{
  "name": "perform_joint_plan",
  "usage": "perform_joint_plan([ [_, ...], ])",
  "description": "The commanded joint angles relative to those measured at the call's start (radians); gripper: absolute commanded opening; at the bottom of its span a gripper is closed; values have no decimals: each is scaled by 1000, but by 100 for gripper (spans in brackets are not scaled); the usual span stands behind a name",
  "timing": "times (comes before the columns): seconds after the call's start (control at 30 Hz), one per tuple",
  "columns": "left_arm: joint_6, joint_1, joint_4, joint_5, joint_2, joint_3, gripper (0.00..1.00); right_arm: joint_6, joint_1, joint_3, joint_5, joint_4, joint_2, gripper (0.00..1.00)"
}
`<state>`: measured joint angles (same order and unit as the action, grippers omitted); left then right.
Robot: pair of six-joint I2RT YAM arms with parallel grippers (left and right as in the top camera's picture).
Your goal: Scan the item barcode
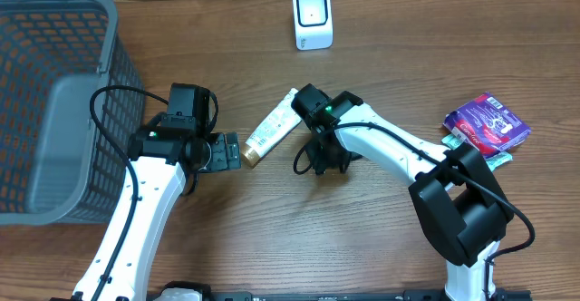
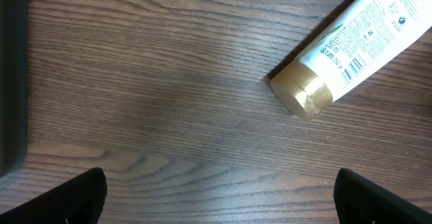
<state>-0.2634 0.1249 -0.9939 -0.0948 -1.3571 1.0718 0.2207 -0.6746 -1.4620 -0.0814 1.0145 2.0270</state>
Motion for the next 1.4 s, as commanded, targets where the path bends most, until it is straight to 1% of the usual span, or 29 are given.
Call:
perform_joint_plan([
  [0.0,-14,6,4,-9,-4,-3,100,-17,14,4,-139,-94,-8,63],
  [0.17,-14,6,4,-9,-4,-3,100,-11,59,4,-165,-244,-8,64],
  [0.27,-14,6,4,-9,-4,-3,100,68,109,4,-161,-323,-8,65],
  [0.37,-14,6,4,-9,-4,-3,99,138,157,0,-129,-349,-9,65],
  [0.43,-14,6,4,-9,-4,-3,99,147,192,-22,-60,-332,-12,65],
  [0.53,-14,6,4,-9,-4,-3,100,167,241,-71,17,-276,-37,63],
  [0.73,-14,6,4,-9,-4,-3,100,181,354,-117,122,-179,-142,63],
  [0.8,-14,6,4,-9,-4,-3,100,227,407,-117,132,-113,-158,62],
  [0.87,-14,6,4,-9,-4,-3,100,249,443,-106,132,-69,-153,57],
  [0.93,-14,6,4,-9,-4,-3,99,252,469,-76,132,-61,-148,45],
  [0.97,-14,6,4,-9,-4,-3,100,253,478,-58,132,-68,-147,41],
  [1.07,-14,6,4,-9,-4,-3,99,271,499,7,125,-112,-147,26],
  [1.17,-14,6,4,-9,-4,-3,100,271,507,80,124,-196,-147,17],
  [1.37,-14,6,4,-9,-4,-3,100,278,507,216,119,-383,-147,13],
])
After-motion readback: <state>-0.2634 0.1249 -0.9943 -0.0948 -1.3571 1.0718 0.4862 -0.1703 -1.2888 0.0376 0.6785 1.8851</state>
